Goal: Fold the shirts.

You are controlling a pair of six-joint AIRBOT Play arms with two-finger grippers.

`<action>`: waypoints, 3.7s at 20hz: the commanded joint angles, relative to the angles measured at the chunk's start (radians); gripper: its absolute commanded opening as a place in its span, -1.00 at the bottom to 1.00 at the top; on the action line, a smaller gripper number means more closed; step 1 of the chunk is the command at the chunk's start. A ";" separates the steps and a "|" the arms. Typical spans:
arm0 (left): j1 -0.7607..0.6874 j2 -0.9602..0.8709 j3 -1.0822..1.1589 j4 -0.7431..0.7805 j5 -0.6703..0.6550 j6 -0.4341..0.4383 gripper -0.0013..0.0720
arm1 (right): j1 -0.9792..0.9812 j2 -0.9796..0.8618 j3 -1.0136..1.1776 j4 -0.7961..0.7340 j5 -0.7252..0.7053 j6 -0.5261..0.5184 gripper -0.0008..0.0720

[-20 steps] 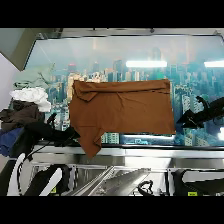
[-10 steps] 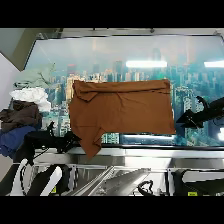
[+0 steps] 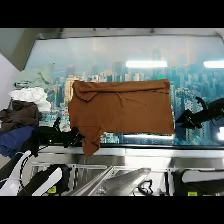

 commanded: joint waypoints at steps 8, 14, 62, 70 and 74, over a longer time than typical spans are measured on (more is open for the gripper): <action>-0.018 0.144 0.106 -0.016 0.098 -0.019 -0.91 | 0.135 -0.002 -0.087 0.160 0.100 -0.070 -0.14; -0.018 0.291 0.116 0.146 0.172 -0.198 -0.91 | 0.151 0.075 -0.087 0.112 0.061 -0.064 -0.94; -0.399 -0.689 1.441 0.549 0.157 -0.459 0.54 | 0.267 -0.334 0.776 0.023 0.148 -0.023 0.80; -0.416 -0.689 1.675 0.549 0.325 -0.460 0.54 | 0.221 -0.529 0.924 0.129 0.077 -0.042 0.78; -0.463 -0.689 1.691 0.549 0.323 -0.460 0.54 | 0.226 -0.550 0.924 0.151 0.065 -0.076 0.02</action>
